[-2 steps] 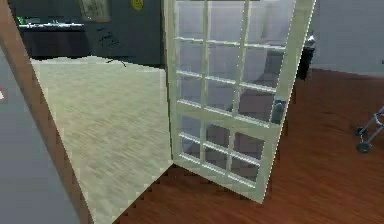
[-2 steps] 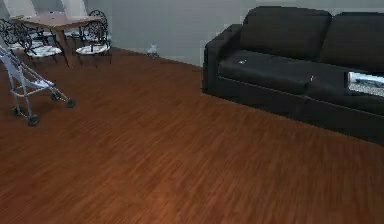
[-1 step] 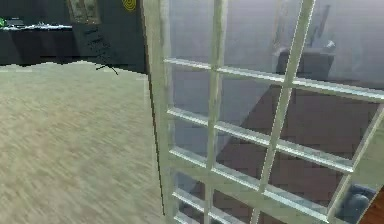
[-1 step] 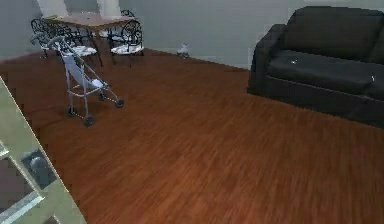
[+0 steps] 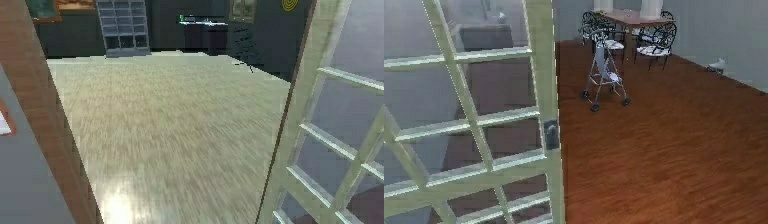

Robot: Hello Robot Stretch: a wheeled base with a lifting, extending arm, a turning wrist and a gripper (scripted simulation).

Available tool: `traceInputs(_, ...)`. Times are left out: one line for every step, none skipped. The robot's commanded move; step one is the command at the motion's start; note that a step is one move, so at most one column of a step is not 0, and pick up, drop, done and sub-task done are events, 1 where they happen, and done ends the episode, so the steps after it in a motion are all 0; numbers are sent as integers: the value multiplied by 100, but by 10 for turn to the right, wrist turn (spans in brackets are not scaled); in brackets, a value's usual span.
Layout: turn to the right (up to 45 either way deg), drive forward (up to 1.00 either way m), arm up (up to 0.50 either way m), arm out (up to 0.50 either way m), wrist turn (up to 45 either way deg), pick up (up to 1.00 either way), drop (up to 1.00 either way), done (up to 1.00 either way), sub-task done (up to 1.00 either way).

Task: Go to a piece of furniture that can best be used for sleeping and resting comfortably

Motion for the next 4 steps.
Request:
traceInputs(0, 40, 0, 0, 0, 0, 0, 0, 0)
traceInputs(-180, 0, 0, 0, 0, 0, 0, 0, 0)
traceInputs(0, 30, 0, 0, 0, 0, 0, 0, 0)
traceInputs(-180, 0, 0, 0, 0, 0, 0, 0, 0)
